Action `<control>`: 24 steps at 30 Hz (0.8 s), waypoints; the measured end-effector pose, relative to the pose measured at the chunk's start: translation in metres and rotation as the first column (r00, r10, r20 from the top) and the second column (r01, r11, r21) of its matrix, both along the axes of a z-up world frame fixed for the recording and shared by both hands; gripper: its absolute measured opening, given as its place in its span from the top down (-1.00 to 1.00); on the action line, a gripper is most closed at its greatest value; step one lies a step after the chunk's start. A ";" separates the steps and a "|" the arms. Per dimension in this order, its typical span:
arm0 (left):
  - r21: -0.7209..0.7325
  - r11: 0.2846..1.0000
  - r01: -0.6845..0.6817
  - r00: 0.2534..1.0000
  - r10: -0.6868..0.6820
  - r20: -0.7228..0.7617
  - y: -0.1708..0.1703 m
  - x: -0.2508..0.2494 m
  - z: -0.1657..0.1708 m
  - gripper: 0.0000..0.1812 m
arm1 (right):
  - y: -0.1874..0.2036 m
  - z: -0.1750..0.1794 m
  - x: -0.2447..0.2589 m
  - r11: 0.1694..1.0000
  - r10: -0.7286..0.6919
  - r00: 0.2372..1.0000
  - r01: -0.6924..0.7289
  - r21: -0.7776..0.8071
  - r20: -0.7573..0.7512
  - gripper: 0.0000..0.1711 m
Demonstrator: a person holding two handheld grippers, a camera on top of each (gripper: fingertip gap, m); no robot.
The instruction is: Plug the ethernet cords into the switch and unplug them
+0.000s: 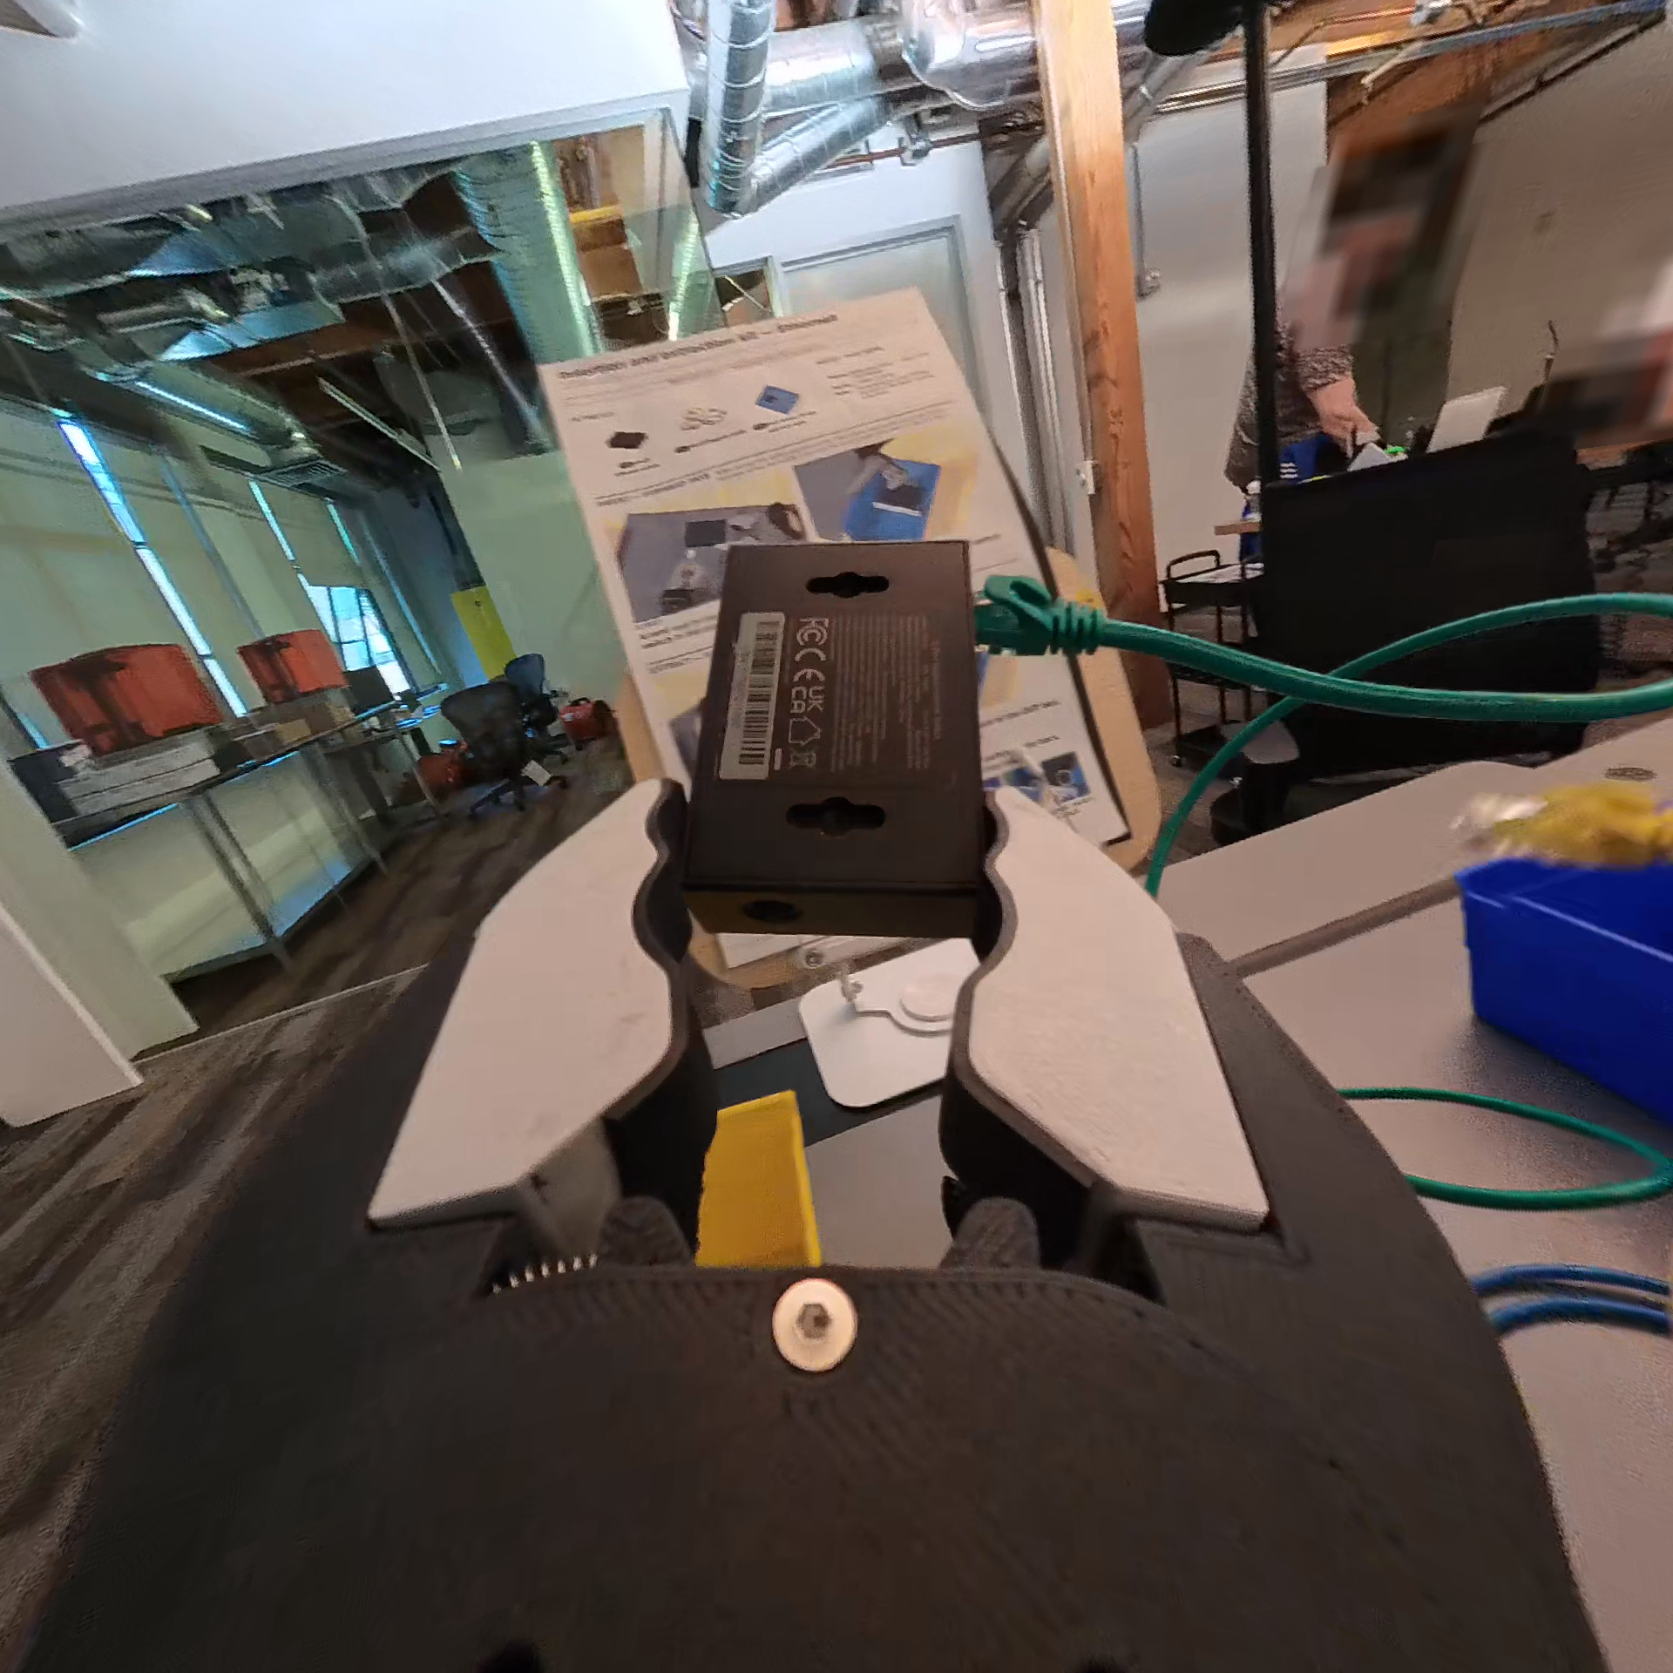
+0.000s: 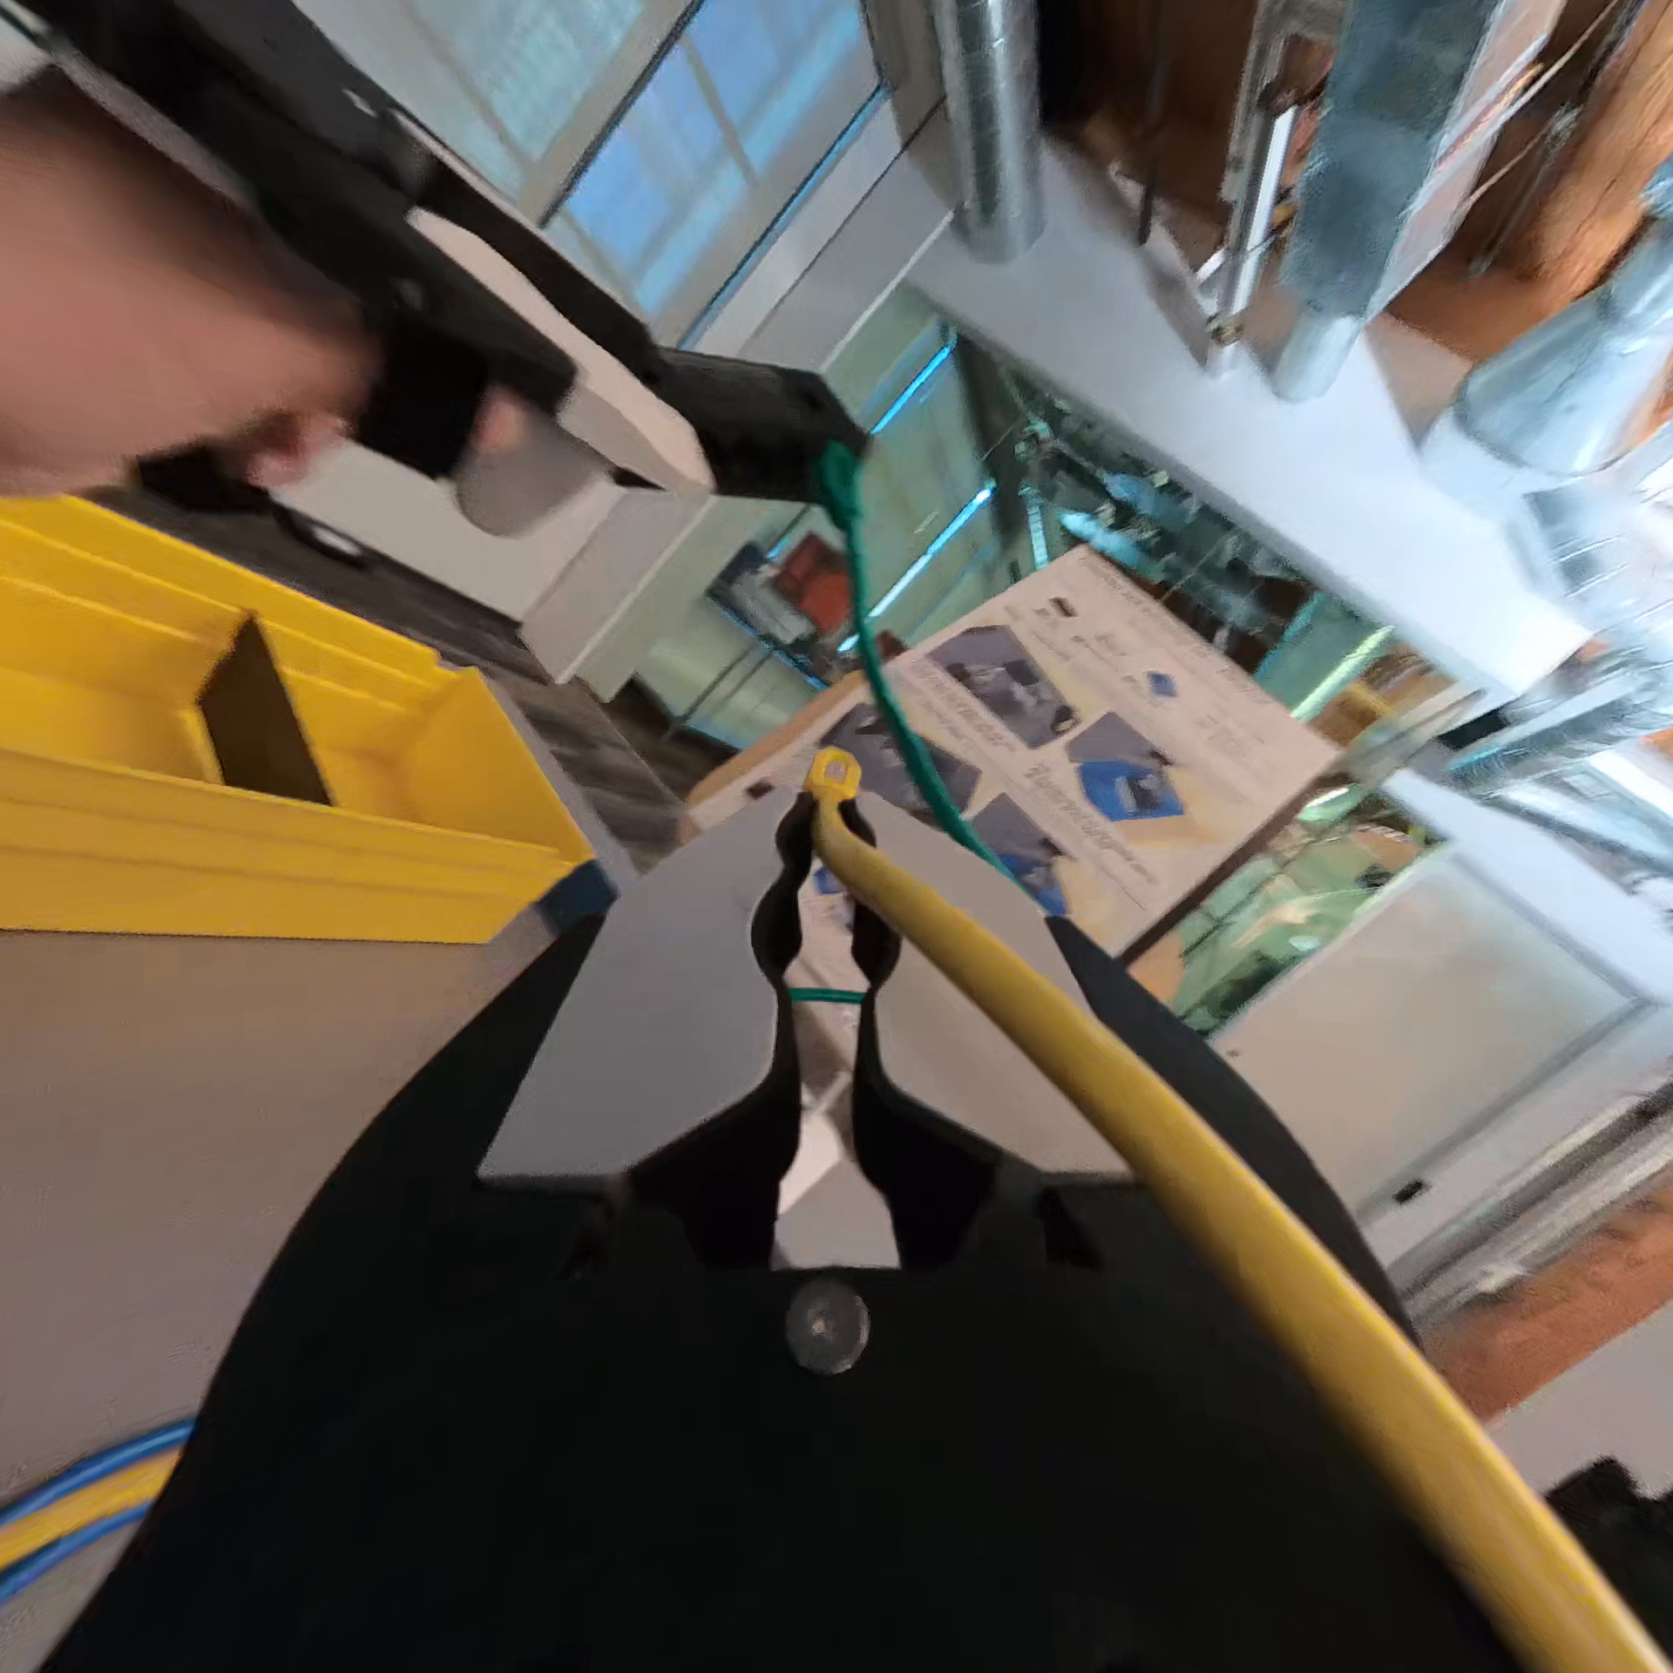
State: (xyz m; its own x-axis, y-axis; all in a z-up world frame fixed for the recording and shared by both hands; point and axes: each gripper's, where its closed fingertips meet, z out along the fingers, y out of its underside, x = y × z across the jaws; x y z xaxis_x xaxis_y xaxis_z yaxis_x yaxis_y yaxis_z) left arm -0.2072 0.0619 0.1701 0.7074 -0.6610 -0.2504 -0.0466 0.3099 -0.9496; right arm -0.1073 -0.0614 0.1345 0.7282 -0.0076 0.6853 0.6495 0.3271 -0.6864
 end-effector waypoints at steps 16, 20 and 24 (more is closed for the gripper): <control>-0.100 0.891 0.442 0.897 -0.437 0.071 -0.071 0.076 -0.007 0.34 | -0.029 0.021 -0.010 0.957 0.166 0.985 -0.153 0.248 -0.033 0.93; -0.098 0.874 0.476 0.879 -0.473 0.058 -0.083 0.086 -0.009 0.34 | -0.035 0.030 0.002 0.950 0.149 0.988 -0.132 0.284 -0.040 0.93; -0.090 0.869 0.487 0.874 -0.484 0.047 -0.090 0.089 -0.008 0.34 | -0.036 0.032 0.004 0.945 0.131 0.991 -0.124 0.302 -0.005 0.93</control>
State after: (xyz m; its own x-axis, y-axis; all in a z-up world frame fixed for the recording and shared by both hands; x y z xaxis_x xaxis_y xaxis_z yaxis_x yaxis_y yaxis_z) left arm -0.1184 -0.0284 0.1622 0.2956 -0.9424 -0.1565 0.1076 0.1956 -0.9748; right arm -0.1036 -0.0976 0.1661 0.7534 -0.1159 0.6473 0.5728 0.5993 -0.5593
